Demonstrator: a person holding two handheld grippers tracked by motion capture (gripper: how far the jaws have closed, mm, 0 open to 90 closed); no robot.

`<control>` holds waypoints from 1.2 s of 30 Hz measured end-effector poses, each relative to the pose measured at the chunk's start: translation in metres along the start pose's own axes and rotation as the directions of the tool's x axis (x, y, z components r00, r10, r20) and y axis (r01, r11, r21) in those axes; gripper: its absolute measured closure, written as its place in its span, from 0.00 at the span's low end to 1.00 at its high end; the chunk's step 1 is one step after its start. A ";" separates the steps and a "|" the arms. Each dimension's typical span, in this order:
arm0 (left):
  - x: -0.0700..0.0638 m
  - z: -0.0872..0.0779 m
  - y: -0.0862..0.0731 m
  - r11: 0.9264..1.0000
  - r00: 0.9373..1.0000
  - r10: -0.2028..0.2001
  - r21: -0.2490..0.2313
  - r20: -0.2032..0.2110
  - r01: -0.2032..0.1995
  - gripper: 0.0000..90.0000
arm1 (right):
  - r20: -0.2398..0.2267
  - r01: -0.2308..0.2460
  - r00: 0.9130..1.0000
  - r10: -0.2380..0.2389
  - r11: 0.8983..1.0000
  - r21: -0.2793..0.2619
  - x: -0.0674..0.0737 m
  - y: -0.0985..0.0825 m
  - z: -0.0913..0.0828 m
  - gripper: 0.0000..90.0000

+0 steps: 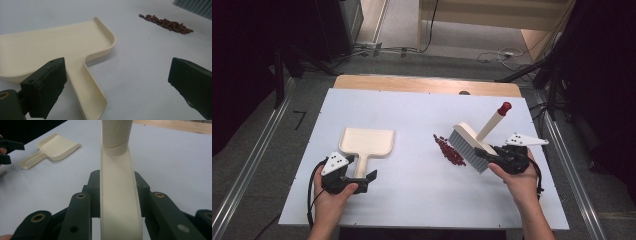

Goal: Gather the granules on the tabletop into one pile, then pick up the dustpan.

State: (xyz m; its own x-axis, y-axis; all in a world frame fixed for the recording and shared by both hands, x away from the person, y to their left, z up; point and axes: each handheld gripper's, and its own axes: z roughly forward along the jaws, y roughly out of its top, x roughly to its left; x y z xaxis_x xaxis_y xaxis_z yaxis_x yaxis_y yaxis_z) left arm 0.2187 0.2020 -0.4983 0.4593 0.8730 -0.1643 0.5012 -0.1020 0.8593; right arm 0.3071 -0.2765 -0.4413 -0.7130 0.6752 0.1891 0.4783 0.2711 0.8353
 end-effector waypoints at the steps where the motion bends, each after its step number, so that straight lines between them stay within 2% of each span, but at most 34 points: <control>1: 0.000 0.000 0.000 1.000 1.000 -0.004 0.000 -0.008 0.004 0.04 | 0.011 -0.004 1.000 0.004 1.000 -0.004 -0.001 -0.001 -0.004 0.72; 5: -0.002 0.002 0.001 1.000 0.999 -0.015 0.006 -0.049 0.015 0.07 | 0.049 -0.023 0.999 0.024 1.000 -0.021 -0.006 -0.004 -0.019 0.72; 6: -0.003 0.002 0.002 1.000 0.997 -0.016 0.015 -0.077 0.017 0.07 | 0.058 -0.026 0.998 0.028 0.999 -0.026 -0.007 -0.004 -0.022 0.72; 8: -0.004 0.002 0.004 0.999 0.993 -0.028 0.013 -0.116 0.029 0.13 | 0.072 -0.030 0.997 0.033 0.999 -0.040 -0.010 -0.004 -0.028 0.72; 10: -0.005 0.003 0.005 0.999 0.986 -0.037 0.024 -0.164 0.041 0.16 | 0.084 -0.038 0.996 0.042 0.998 -0.050 -0.012 -0.005 -0.033 0.72; 12: -0.006 0.004 0.006 0.998 0.980 -0.047 0.030 -0.193 0.054 0.18 | 0.099 -0.042 0.994 0.047 0.998 -0.055 -0.015 -0.006 -0.037 0.72; 14: -0.006 0.004 0.005 0.996 0.977 -0.066 0.040 -0.205 0.076 0.21 | 0.104 -0.053 0.993 0.060 0.996 -0.065 -0.018 -0.007 -0.040 0.72; 16: -0.005 0.004 0.005 0.994 0.970 -0.080 0.060 -0.229 0.096 0.22 | 0.113 -0.059 0.991 0.067 0.996 -0.069 -0.021 -0.009 -0.042 0.72; 18: -0.004 0.005 0.004 0.992 0.966 -0.097 0.060 -0.238 0.115 0.26 | 0.124 -0.062 0.990 0.070 0.996 -0.068 -0.023 -0.010 -0.043 0.72; 22: -0.004 0.008 0.002 0.990 0.962 -0.091 0.085 -0.259 0.116 0.38 | 0.133 -0.066 0.988 0.075 0.995 -0.069 -0.026 -0.011 -0.044 0.72; 27: -0.005 0.016 -0.001 0.983 0.949 -0.110 0.108 -0.296 0.148 0.43 | 0.143 -0.069 0.987 0.078 0.995 -0.067 -0.027 -0.012 -0.046 0.72; 29: -0.006 0.020 -0.001 0.982 0.949 -0.114 0.114 -0.295 0.154 0.45 | 0.146 -0.070 0.986 0.079 0.995 -0.069 -0.027 -0.013 -0.047 0.72; 30: -0.006 0.022 -0.001 0.981 0.946 -0.114 0.116 -0.303 0.156 0.46 | 0.145 -0.070 0.986 0.080 0.995 -0.070 -0.028 -0.013 -0.047 0.72; 33: -0.008 0.027 -0.002 0.979 0.943 -0.120 0.121 -0.309 0.164 0.50 | 0.148 -0.074 0.985 0.083 0.995 -0.067 -0.028 -0.014 -0.047 0.72; 36: -0.008 0.031 -0.002 0.976 0.936 -0.124 0.130 -0.329 0.175 0.54 | 0.152 -0.076 0.985 0.085 0.995 -0.067 -0.029 -0.015 -0.048 0.72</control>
State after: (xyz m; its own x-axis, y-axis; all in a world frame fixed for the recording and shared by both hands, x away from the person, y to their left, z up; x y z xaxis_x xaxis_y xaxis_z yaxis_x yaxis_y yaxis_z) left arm 0.2372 0.1807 -0.5134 0.1264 0.9868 -0.1012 0.6649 -0.0086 0.7469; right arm 0.2962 -0.3326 -0.4344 -0.5835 0.7922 0.1789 0.4956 0.1728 0.8512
